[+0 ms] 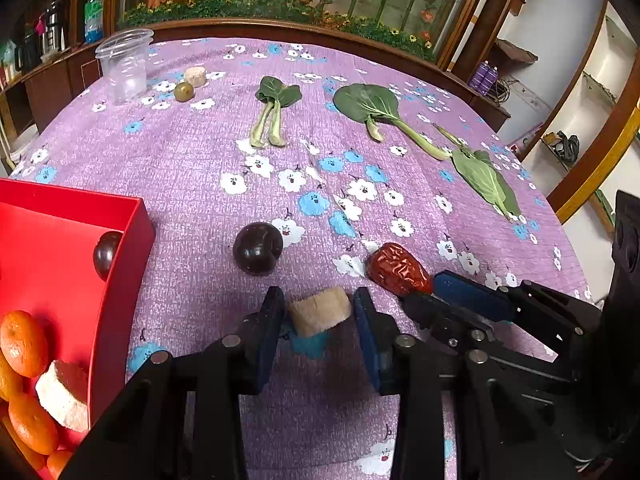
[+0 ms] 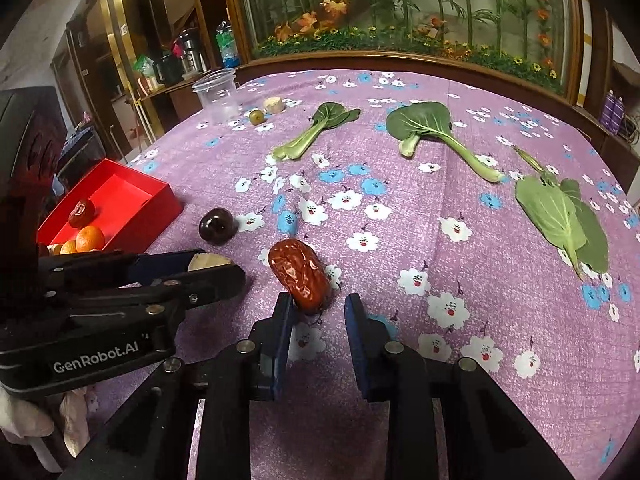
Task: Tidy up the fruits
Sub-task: 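Grasp a white yam cube with the left gripper while the right gripper grasps a wrinkled red date, then carry the yam cube and red date into the red tray and open both grippers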
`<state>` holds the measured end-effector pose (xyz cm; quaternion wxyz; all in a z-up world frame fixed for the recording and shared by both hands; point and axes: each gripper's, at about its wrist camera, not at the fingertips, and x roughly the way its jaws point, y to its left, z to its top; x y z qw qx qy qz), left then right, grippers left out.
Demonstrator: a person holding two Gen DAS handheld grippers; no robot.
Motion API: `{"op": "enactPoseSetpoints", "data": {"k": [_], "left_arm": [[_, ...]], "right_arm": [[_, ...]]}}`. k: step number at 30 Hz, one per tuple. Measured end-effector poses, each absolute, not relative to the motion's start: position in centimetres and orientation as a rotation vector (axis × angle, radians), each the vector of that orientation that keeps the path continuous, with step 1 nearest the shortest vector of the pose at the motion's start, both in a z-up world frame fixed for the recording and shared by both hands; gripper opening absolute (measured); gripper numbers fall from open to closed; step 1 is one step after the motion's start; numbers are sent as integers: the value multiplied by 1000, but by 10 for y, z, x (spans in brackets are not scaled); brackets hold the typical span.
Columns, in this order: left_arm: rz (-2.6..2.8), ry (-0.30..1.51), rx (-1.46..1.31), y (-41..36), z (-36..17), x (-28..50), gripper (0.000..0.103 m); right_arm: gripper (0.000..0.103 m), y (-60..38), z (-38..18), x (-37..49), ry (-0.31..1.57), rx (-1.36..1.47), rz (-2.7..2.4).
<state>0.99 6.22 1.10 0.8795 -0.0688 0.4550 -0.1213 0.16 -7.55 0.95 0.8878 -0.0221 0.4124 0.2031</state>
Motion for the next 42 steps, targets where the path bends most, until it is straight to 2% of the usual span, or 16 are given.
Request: {"op": "enactPoseSetpoints", "data": {"k": [10,16,26,42], "left_arm": [[-232,945,-160,76,14,-3,30],[-179,892,-135,86,32,-26,30],[-70,768,-54,97,68,-73,30],[51,666,-66,137,96,-123,30]], "right_arm": [[30,-57,6,19,874,-94,469],[26,-62,9,17,891,-23,478],[26,-78,32,-12,874,77,466],[26,-34,76,-64,807,9,550]]}}
